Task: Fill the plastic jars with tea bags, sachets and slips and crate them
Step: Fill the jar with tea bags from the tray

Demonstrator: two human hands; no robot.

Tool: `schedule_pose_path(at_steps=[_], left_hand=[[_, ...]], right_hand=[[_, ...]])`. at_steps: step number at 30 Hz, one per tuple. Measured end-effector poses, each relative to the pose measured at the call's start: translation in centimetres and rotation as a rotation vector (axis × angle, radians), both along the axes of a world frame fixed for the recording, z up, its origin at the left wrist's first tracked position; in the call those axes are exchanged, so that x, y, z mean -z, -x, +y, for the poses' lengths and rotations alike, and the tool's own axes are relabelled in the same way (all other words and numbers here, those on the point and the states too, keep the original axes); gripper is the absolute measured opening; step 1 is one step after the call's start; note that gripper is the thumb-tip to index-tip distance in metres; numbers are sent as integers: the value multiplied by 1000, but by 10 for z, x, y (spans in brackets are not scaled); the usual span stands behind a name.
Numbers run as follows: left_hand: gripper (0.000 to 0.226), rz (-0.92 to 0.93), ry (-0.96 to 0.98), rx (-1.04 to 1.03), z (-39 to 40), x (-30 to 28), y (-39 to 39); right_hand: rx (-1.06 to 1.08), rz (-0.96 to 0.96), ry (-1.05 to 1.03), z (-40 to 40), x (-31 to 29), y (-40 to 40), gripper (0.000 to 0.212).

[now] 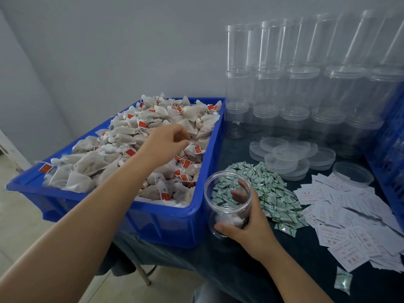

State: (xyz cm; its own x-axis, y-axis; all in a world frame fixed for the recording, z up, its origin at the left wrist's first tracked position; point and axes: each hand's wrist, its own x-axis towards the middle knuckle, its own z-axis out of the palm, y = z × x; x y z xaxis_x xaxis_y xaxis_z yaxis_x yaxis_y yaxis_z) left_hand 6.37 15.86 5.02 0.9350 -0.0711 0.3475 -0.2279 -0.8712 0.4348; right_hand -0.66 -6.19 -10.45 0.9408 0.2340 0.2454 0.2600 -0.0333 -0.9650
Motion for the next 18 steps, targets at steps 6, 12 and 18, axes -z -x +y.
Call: schedule_pose_path(at_steps=[6, 12, 18], left_hand=[[47, 227, -133, -184, 29, 29, -11], [51, 336, -402, -249, 19, 44, -11], [35, 304, -403, -303, 22, 46, -15]], right_hand=[[-1, -6, -1, 0, -2, 0, 97], [-11, -13, -7, -2, -2, 1, 98], [-11, -10, -14, -1, -1, 1, 98]])
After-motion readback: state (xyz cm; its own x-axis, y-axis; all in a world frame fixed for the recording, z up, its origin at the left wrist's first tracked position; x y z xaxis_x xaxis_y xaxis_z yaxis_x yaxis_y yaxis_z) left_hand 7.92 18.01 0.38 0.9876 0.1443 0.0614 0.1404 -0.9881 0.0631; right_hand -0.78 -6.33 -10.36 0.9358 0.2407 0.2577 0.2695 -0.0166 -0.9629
